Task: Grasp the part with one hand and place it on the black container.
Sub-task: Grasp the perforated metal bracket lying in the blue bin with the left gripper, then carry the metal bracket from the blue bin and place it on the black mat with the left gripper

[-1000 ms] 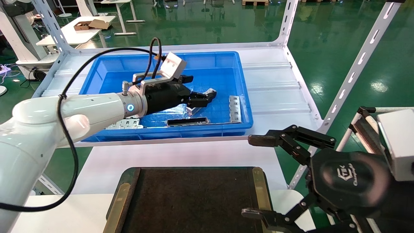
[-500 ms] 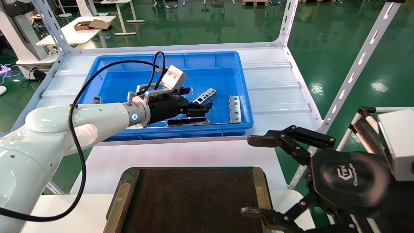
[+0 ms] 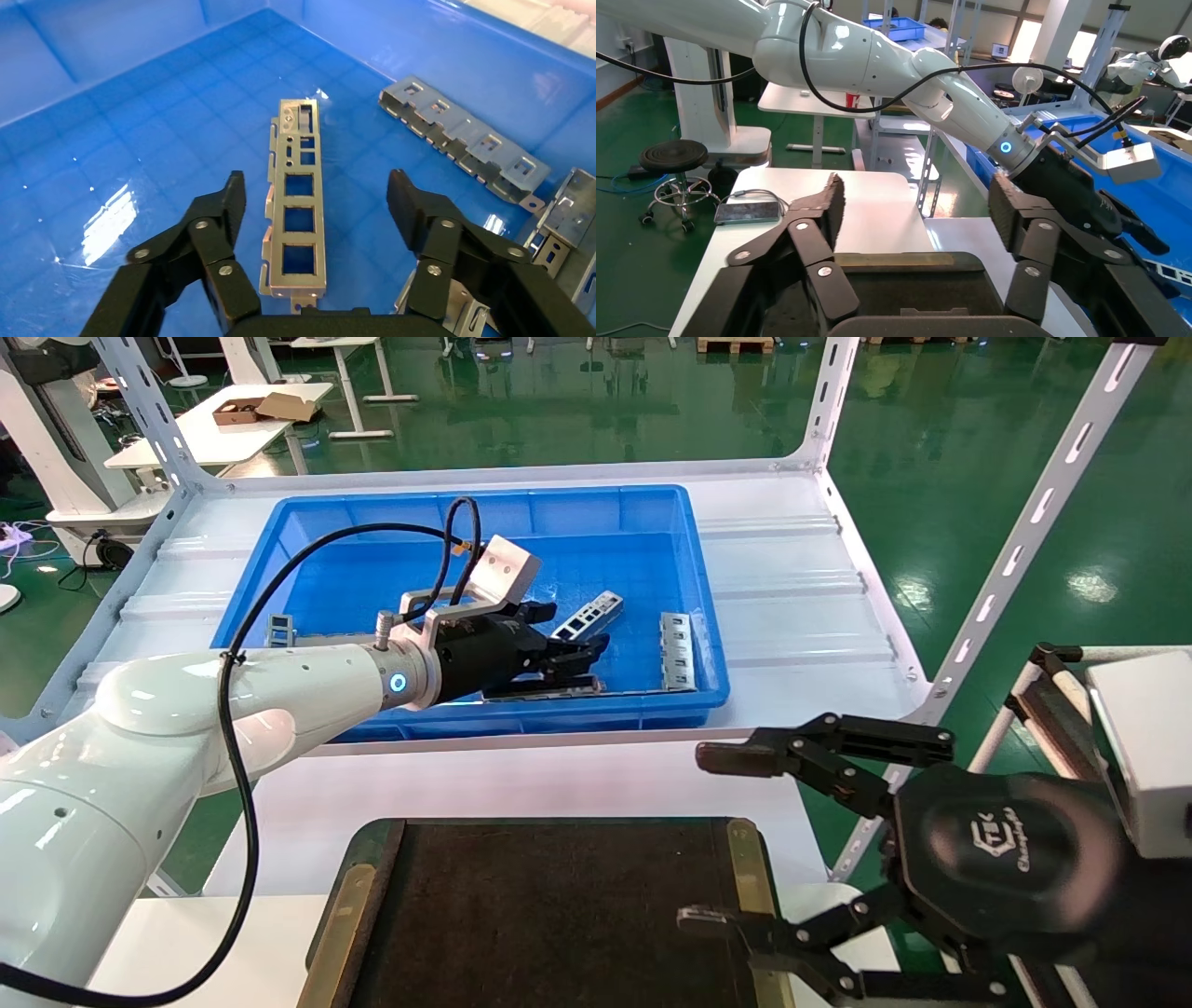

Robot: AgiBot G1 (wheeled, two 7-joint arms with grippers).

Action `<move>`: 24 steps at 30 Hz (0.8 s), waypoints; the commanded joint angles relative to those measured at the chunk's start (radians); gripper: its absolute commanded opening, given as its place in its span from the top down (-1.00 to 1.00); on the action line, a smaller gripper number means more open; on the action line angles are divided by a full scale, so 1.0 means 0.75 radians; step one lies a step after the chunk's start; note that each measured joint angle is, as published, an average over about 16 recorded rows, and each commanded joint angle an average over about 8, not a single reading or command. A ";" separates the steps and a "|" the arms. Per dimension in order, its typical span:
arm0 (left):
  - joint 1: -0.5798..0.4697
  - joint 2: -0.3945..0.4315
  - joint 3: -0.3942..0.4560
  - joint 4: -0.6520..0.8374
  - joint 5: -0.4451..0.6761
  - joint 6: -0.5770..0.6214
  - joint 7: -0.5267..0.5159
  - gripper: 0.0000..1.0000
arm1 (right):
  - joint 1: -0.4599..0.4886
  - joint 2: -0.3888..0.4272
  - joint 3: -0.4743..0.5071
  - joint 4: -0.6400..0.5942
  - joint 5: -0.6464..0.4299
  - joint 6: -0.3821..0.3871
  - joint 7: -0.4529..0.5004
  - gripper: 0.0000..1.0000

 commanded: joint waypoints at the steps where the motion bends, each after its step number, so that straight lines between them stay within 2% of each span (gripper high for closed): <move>1: 0.004 -0.001 0.019 -0.006 -0.010 -0.008 -0.011 1.00 | 0.000 0.000 0.000 0.000 0.000 0.000 0.000 1.00; 24: 0.014 -0.005 0.140 -0.031 -0.189 -0.071 -0.004 1.00 | 0.000 0.001 -0.001 0.000 0.001 0.001 -0.001 1.00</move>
